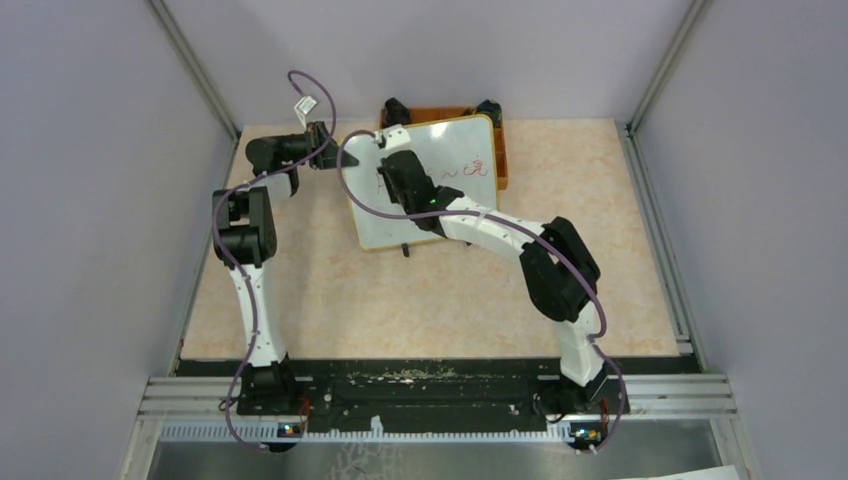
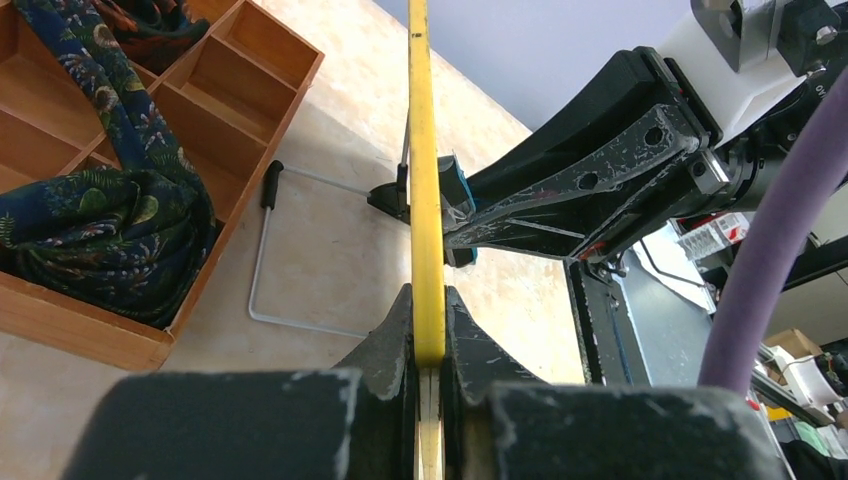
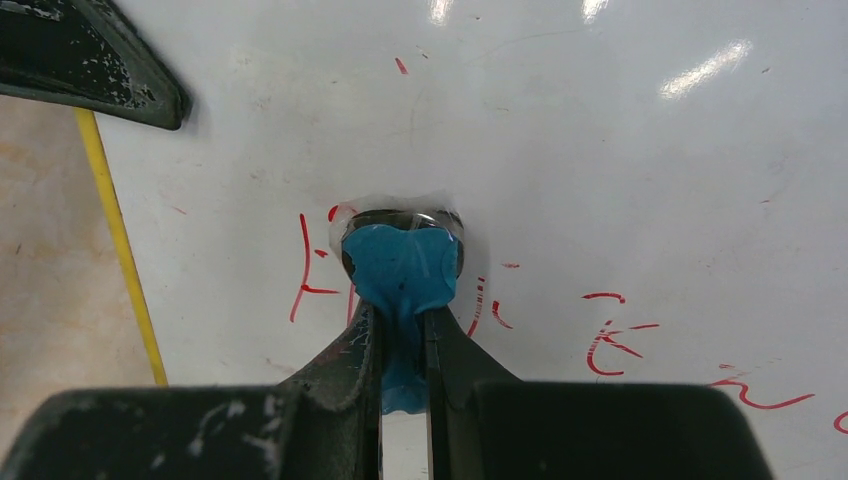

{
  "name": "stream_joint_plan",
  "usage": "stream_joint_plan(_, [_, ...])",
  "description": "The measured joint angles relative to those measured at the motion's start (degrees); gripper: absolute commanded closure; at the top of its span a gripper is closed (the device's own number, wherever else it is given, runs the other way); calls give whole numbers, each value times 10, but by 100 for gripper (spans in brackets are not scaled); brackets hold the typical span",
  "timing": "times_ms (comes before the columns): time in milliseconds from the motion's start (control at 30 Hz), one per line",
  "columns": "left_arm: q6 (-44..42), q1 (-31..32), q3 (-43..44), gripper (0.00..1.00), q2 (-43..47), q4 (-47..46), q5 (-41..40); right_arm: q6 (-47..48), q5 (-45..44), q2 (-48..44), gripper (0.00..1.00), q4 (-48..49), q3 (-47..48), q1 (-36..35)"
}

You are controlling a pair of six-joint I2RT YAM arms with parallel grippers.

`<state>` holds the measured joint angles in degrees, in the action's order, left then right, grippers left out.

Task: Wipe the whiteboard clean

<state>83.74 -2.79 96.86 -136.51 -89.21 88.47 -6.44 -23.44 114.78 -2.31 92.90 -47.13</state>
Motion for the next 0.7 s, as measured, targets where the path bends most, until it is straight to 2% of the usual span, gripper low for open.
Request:
stream_joint_plan(167, [-1, 6, 0, 100, 0, 0, -3, 2, -9, -29, 100, 28, -57, 11])
stream_joint_plan(400, [-2, 12, 0, 100, 0, 0, -7, -4, -10, -100, 100, 42, -157, 68])
stream_joint_plan(700, [-1, 12, 0, 100, 0, 0, -8, -2, -25, -157, 100, 44, -213, 146])
